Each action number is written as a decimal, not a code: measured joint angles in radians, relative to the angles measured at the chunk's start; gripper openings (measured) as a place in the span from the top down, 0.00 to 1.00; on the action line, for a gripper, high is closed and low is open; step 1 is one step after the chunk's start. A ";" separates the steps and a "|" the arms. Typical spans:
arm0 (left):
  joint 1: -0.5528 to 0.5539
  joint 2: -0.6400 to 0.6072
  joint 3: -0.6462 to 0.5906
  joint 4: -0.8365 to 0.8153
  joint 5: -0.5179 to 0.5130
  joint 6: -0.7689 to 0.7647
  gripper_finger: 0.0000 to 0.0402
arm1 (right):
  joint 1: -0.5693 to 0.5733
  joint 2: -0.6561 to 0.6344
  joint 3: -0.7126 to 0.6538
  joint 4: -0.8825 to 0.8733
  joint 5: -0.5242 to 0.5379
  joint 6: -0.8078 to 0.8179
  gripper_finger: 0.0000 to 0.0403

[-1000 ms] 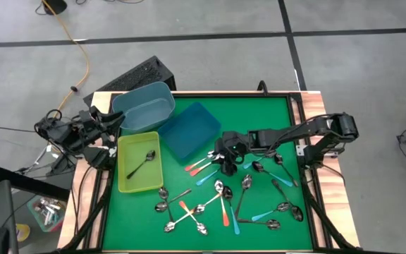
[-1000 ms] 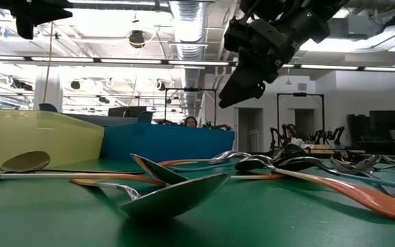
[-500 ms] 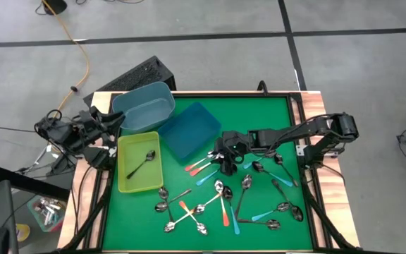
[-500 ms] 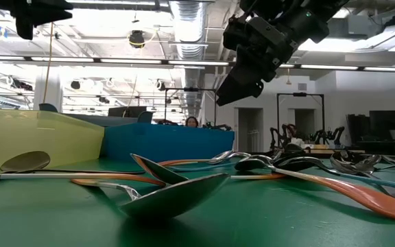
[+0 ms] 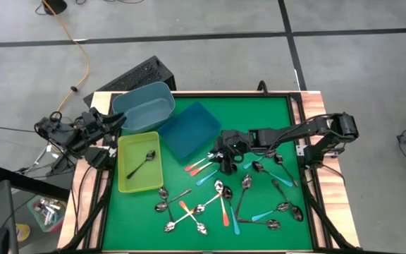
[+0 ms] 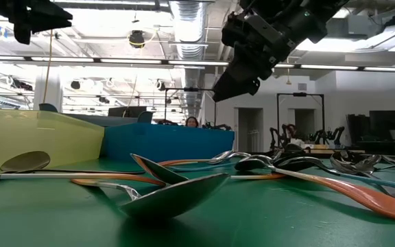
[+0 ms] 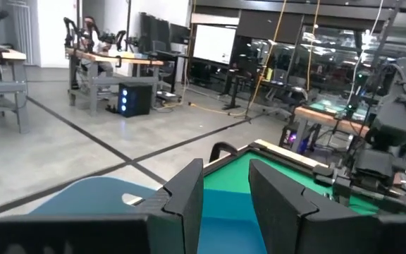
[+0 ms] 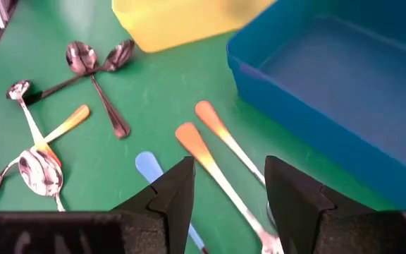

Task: Sort silverware by color (type)
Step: Put the blue spoon into the light blue bin

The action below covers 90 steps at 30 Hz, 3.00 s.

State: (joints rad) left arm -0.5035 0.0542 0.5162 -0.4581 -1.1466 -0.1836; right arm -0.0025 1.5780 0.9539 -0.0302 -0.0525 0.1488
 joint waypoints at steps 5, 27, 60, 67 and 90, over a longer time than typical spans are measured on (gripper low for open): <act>0.000 -0.005 -0.043 0.005 0.007 0.005 0.75 | 0.000 0.000 0.000 0.038 0.000 -0.001 0.55; 0.000 -0.005 -0.081 0.060 0.150 0.006 0.75 | 0.009 0.000 0.000 0.075 -0.001 0.000 0.55; 0.000 -0.005 -0.081 0.044 0.155 0.021 0.75 | 0.008 0.000 -0.001 0.099 0.000 0.000 0.55; 0.000 -0.005 -0.111 0.053 0.147 -0.010 0.75 | 0.007 0.000 -0.001 0.125 0.001 -0.001 0.55; 0.000 -0.005 -0.226 0.358 0.199 0.091 0.75 | 0.000 0.000 -0.001 0.212 0.001 -0.053 0.55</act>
State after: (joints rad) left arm -0.5034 0.0494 0.2897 -0.0998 -0.9476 -0.0925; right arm -0.0025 1.5784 0.9527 0.1815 -0.0517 0.0959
